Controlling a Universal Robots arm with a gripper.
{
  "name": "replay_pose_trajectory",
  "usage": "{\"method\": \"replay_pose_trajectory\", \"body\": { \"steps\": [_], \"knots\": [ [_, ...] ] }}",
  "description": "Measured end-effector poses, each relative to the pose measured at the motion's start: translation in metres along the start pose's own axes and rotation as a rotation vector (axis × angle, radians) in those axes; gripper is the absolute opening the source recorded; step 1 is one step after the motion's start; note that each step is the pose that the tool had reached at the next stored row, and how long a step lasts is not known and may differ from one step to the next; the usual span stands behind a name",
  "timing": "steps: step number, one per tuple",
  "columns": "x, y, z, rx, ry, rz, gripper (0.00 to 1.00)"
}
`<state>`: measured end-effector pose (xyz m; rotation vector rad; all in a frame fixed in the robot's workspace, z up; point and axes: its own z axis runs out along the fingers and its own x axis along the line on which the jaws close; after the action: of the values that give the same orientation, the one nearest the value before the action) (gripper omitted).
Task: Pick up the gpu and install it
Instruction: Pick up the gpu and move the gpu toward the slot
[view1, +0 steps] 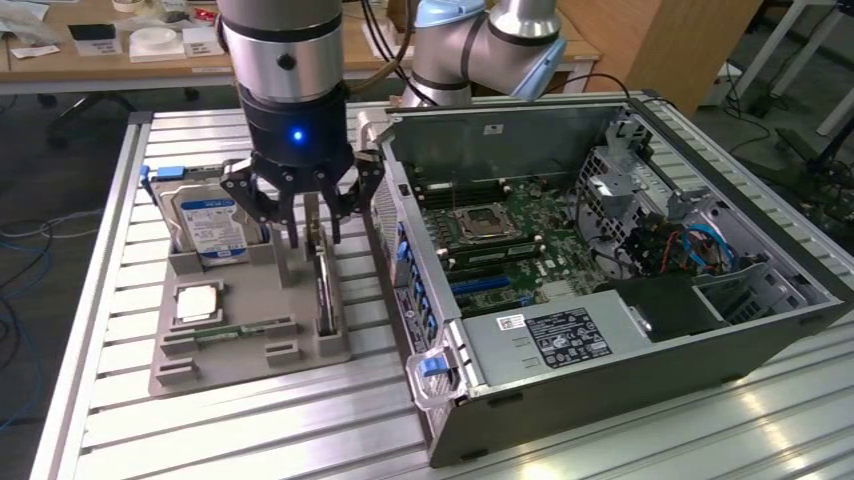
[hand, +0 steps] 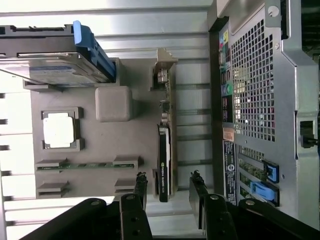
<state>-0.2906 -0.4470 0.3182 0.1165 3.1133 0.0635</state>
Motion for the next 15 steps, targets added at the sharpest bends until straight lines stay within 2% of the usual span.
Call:
{"method": "replay_pose_trajectory", "body": {
  "steps": [5,10,15],
  "knots": [
    [0.0,-0.0003,0.0088,-0.0003,0.0,0.0,0.47],
    [0.0,-0.0003,0.0096,-0.0003,0.0002,0.0,0.47],
    [-0.001,0.0002,0.0179,-0.0005,0.0,0.0,0.47]
  ]
}}
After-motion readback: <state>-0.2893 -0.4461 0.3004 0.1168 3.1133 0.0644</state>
